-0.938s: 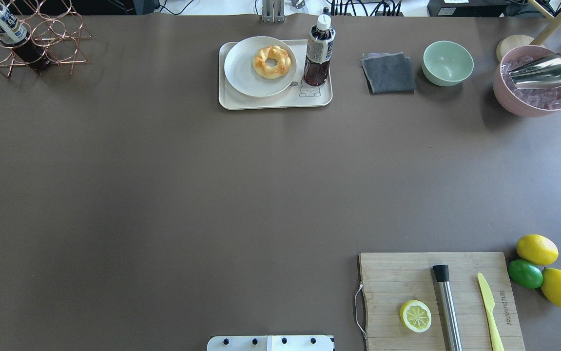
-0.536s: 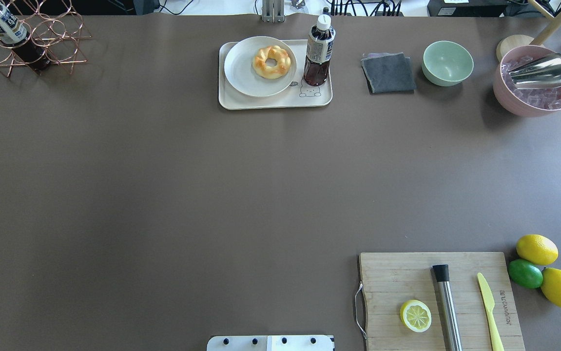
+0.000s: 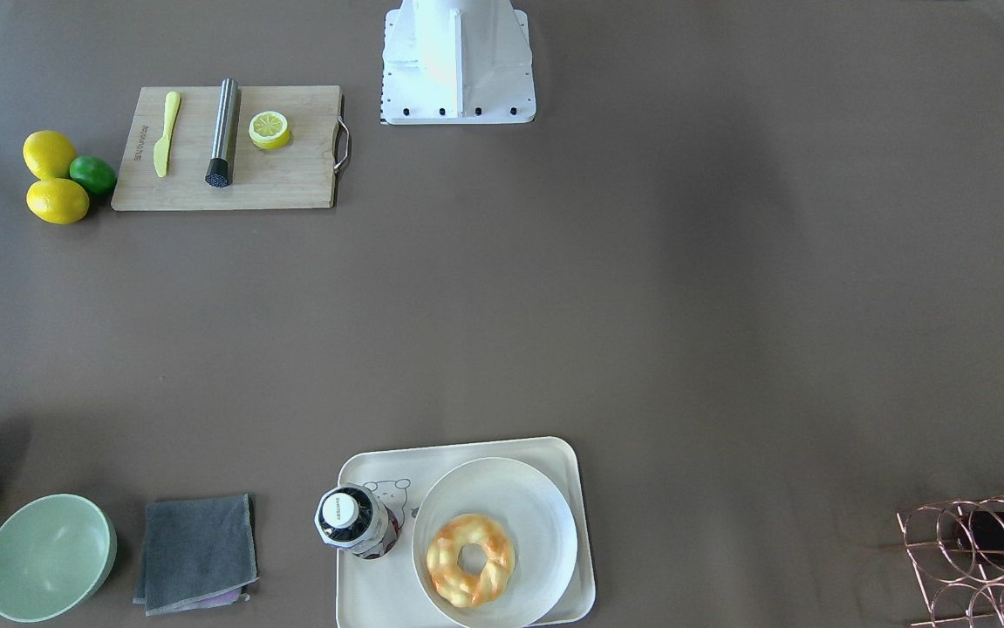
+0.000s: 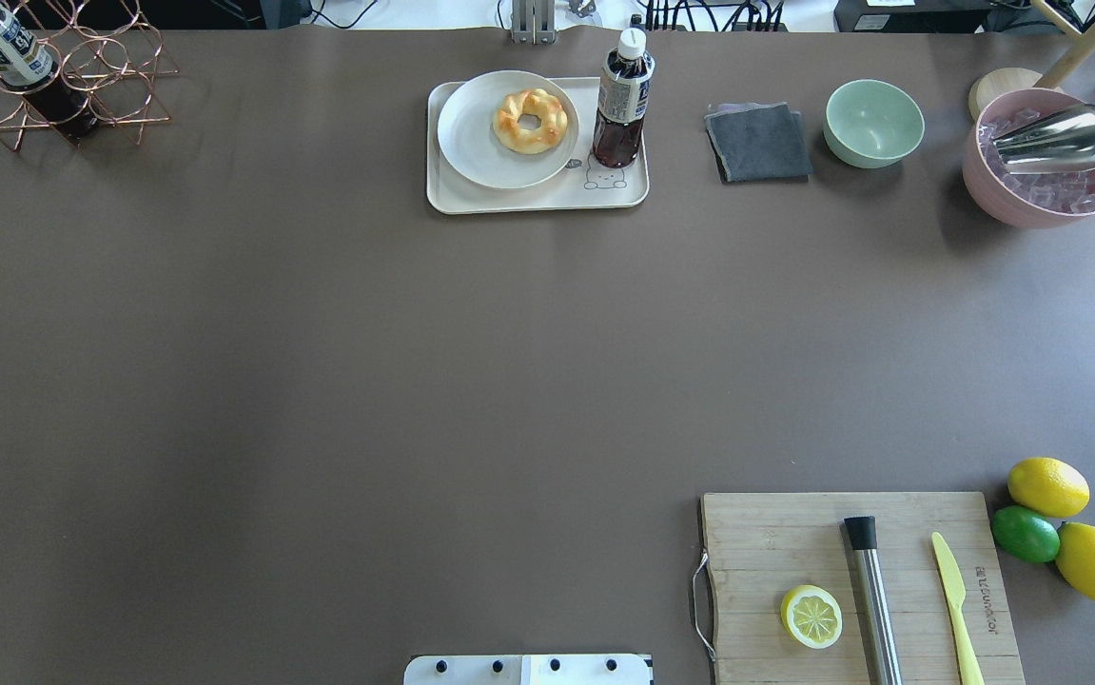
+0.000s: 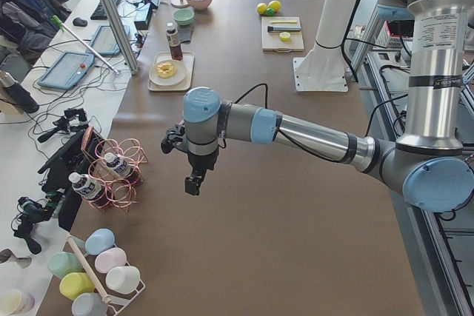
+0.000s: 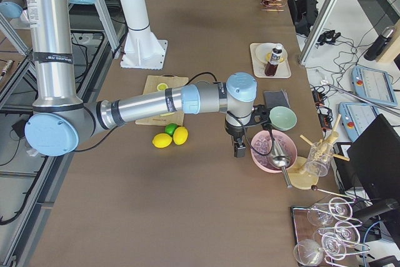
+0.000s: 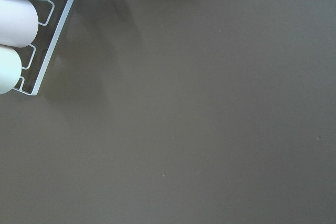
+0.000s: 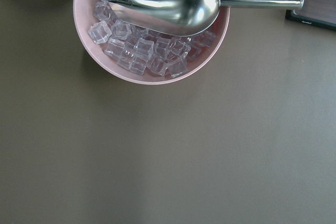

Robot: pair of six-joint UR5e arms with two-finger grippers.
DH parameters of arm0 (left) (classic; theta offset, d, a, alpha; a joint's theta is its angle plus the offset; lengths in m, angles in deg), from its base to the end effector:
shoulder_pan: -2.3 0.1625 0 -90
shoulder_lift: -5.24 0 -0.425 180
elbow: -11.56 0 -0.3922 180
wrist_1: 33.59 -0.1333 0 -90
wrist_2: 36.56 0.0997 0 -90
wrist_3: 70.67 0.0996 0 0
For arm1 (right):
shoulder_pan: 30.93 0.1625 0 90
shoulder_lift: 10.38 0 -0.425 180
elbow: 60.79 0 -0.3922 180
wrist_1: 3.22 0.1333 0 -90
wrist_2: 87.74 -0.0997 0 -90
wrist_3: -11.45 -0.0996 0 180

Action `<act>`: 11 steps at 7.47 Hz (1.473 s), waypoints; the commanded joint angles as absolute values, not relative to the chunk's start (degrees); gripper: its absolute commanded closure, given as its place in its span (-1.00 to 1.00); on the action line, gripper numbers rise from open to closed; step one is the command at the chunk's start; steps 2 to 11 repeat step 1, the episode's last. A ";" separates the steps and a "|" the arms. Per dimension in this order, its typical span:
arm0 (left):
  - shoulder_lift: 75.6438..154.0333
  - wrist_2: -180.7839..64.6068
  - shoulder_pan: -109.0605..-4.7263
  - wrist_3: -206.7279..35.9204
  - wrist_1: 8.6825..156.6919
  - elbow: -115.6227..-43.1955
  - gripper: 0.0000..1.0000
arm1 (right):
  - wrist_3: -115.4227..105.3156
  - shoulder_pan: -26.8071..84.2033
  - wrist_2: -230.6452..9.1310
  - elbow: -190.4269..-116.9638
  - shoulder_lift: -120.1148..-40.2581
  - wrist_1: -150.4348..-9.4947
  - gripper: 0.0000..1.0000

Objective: Place donut on tray

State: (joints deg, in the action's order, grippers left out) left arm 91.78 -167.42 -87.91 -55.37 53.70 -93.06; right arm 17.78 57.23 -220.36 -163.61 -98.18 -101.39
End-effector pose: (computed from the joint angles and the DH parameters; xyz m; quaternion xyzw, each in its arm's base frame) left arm -0.0699 -0.4686 0.5707 0.1154 0.3356 0.1482 0.9231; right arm 0.0497 -0.5047 0.5464 0.0698 -0.3603 -0.0879 0.9261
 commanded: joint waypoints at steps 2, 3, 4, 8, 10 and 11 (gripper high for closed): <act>90.50 -167.51 -87.96 -55.56 56.14 -92.24 -0.95 | 17.78 57.22 -220.36 -163.62 -98.09 -101.39 -1.00; 90.50 -167.51 -87.96 -55.56 56.14 -92.24 -0.95 | 17.78 57.22 -220.36 -163.62 -98.09 -101.39 -1.00; 90.50 -167.51 -87.96 -55.56 56.14 -92.24 -0.95 | 17.78 57.22 -220.36 -163.62 -98.09 -101.39 -1.00; 90.50 -167.51 -87.96 -55.56 56.14 -92.24 -0.95 | 17.78 57.22 -220.36 -163.62 -98.09 -101.39 -1.00; 90.50 -167.51 -87.96 -55.56 56.14 -92.24 -0.95 | 17.78 57.22 -220.36 -163.62 -98.09 -101.39 -1.00; 90.50 -167.51 -87.96 -55.56 56.14 -92.24 -0.95 | 17.78 57.22 -220.36 -163.62 -98.09 -101.39 -1.00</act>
